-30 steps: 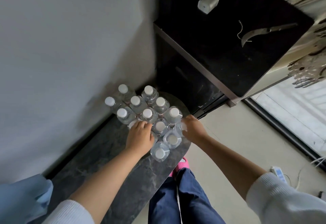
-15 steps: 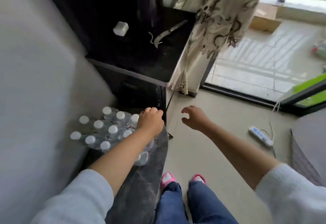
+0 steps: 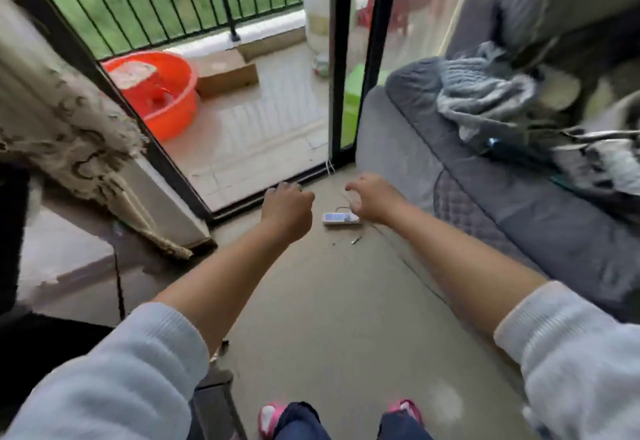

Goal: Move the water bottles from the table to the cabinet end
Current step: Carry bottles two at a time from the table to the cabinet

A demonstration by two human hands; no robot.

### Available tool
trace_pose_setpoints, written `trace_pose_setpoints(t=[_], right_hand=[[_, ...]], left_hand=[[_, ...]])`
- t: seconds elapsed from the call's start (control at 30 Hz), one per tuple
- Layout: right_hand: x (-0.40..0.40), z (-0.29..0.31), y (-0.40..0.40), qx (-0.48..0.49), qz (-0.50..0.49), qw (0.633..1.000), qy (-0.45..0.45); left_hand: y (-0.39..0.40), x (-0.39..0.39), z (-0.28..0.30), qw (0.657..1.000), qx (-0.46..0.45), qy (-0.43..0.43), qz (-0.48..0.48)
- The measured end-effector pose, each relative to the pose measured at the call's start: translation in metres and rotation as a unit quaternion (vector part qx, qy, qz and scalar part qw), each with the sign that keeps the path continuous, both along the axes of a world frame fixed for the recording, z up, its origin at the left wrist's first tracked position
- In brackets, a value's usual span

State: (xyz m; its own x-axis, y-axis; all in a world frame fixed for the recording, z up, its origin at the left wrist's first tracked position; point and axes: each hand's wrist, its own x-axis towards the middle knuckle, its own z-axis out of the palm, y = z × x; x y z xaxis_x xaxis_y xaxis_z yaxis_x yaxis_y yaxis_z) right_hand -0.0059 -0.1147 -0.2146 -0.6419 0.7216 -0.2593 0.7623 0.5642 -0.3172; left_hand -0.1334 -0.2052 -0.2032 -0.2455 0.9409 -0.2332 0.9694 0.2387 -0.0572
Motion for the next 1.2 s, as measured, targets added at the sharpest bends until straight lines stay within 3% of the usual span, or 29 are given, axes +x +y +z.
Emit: trace_pose_setpoints(t=[0.23, 0.5, 0.73, 0.87, 1.2], right_hand=[[0.207, 0.026, 0.065, 0.047, -0.138, 0.989, 0.000], [0.433, 0.067, 0.072, 0.052, -0.338, 0.940, 0.024], [0.594, 0.090, 0.037, 0.079, -0.499, 0.863, 0.018], [0.678, 0.099, 0.022, 0.100, -0.583, 0.806, -0.001], [0.829, 0.089, -0.040, 0.062, -0.730, 0.679, -0.046]], left_hand=[[0.105, 0.196, 0.022, 0.992, 0.033, -0.016, -0.121], [0.172, 0.407, 0.055, 0.965, 0.065, -0.043, -0.252], [0.198, 0.587, 0.075, 0.903, 0.063, -0.049, -0.423], [0.208, 0.683, 0.086, 0.851, 0.072, -0.057, -0.517], [0.206, 0.873, 0.076, 0.731, 0.034, -0.027, -0.681]])
